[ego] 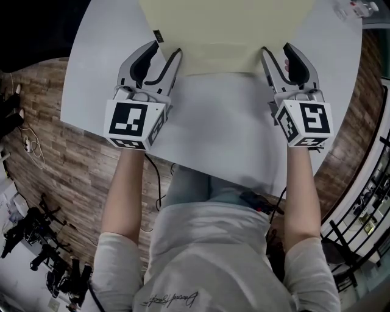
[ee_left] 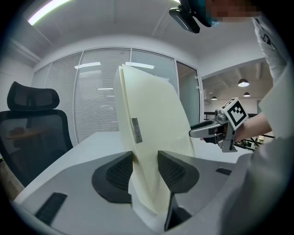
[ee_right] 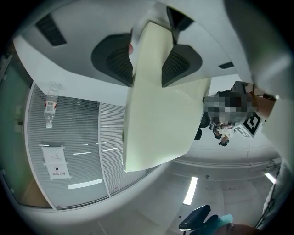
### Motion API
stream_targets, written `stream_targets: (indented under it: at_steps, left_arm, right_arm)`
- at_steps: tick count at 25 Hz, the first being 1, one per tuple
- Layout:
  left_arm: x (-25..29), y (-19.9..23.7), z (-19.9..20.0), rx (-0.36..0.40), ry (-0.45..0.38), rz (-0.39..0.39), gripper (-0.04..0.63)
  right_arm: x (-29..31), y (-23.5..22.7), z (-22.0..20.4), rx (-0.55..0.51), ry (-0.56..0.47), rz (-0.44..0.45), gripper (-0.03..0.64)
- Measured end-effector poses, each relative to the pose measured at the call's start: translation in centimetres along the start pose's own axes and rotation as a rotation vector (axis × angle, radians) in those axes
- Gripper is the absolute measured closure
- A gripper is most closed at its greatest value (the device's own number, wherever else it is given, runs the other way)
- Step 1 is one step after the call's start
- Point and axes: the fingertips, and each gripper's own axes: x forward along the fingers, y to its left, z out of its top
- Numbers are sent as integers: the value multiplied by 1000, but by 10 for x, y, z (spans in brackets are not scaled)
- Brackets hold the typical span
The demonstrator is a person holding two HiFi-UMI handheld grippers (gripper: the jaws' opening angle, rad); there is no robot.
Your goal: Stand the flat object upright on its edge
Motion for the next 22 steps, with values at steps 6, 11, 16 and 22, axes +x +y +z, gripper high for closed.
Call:
stream_targets:
  at_steps: [6, 11, 16, 22]
  left_arm:
    - [7, -1, -1, 20, -7, 6, 414]
    - [5, -3, -2, 26, -15, 6, 416]
    - [4, -1, -10, -6, -12, 14, 416]
    - [3, -1, -8, -15, -19, 14, 416]
  right_arm:
    - [3, -6, -5, 1, -4, -10, 403]
    - [-1, -4, -6, 2, -21, -15, 403]
    - [-3, 1, -5, -13, -28, -11, 405]
    - [-4, 1, -3, -1, -33, -4, 407]
